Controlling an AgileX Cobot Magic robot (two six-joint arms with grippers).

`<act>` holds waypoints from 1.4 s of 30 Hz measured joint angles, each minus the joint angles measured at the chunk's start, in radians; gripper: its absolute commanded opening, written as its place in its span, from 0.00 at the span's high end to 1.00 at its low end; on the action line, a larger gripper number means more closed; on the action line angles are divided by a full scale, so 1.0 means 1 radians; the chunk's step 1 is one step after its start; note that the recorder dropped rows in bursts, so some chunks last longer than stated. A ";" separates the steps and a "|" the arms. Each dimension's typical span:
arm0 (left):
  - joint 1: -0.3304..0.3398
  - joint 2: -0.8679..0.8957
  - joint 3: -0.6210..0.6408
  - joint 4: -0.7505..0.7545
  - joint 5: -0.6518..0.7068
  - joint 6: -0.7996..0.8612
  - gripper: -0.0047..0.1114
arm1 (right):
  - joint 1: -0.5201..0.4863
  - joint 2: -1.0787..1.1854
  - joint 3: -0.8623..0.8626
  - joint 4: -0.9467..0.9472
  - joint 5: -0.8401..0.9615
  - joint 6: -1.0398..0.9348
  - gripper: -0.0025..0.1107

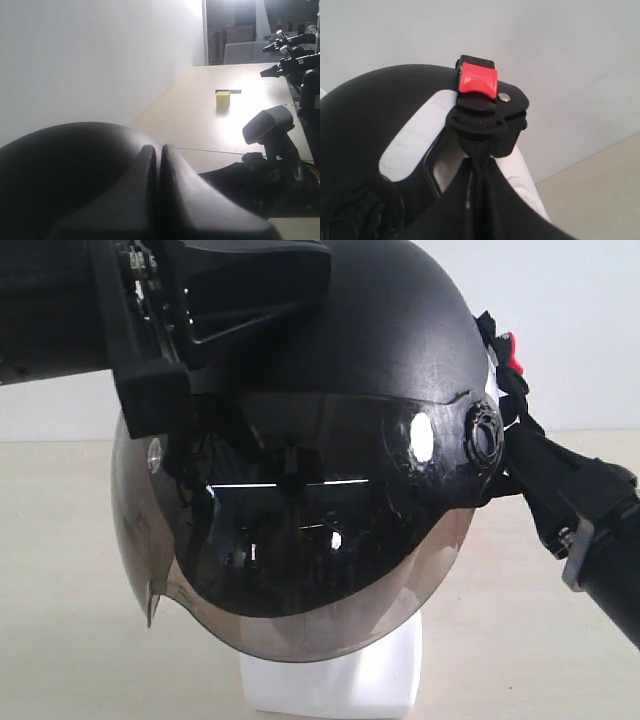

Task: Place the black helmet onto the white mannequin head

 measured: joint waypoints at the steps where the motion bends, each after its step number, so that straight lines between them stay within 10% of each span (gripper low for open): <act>1: -0.003 0.000 0.000 0.000 0.005 0.000 0.92 | 0.000 -0.008 0.001 -0.002 0.002 -0.002 0.98; 33: -0.040 -0.135 -0.037 -0.016 0.027 -0.031 0.92 | 0.004 -0.080 0.000 0.129 0.134 -0.246 0.98; 42: -0.040 -0.268 -0.037 0.272 0.162 -0.314 0.92 | 0.004 -0.080 -0.066 0.223 0.226 -0.371 0.98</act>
